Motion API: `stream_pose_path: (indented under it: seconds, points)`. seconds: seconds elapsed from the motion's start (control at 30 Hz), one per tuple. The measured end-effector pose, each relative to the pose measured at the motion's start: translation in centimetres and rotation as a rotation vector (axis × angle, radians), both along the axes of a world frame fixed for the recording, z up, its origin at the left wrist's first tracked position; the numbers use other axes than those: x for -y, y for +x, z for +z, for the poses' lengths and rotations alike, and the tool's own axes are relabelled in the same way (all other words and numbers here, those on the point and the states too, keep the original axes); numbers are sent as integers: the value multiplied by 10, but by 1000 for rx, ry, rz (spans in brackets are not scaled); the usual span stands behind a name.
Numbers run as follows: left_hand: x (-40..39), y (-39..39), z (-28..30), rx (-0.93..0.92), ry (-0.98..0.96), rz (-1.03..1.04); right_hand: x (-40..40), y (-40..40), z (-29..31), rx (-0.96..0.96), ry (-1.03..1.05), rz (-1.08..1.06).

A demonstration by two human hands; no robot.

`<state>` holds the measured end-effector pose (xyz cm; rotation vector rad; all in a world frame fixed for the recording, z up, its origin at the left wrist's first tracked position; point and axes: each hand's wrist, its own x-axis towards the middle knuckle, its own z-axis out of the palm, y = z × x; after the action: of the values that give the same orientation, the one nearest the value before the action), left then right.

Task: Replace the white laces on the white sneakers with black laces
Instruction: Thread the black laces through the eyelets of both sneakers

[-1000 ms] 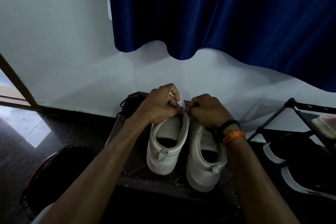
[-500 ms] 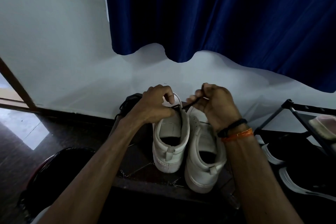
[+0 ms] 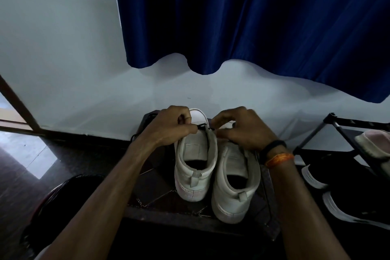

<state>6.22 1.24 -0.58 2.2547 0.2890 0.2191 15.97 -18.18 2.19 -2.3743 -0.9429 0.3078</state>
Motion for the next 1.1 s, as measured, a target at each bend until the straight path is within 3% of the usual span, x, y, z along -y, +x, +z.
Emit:
stream_pose_path:
  seconds: [0.13, 0.23, 0.37, 0.47, 0.53, 0.63, 0.77, 0.97, 1.1]
  points:
    - [-1, -1, -1, -25, -22, 4, -11, -3, -13, 62, -98, -43]
    - [1, -2, 0, -33, 0, 11, -10, -6, -8, 69, -44, -92]
    - [2, -4, -1, -12, -17, 39, 4, -4, 4, 132, 280, -473]
    - [1, -6, -3, -18, -97, 32, 18, 7, 6, 232, 215, -647]
    - [-1, -7, -5, -34, -201, 22, 20, 9, 5, 131, 112, -588]
    - [-5, -10, -5, -75, -356, -11, 14, 3, 5, 60, 76, -300]
    - [-9, -14, -4, -85, -412, -99, -5, -1, -6, 23, -31, -57]
    - [-10, -16, -11, -125, -391, -131, -8, 1, -14, 81, 26, -137]
    - [-7, -18, -12, -117, -449, -118, 3, 7, -12, 211, 230, -486]
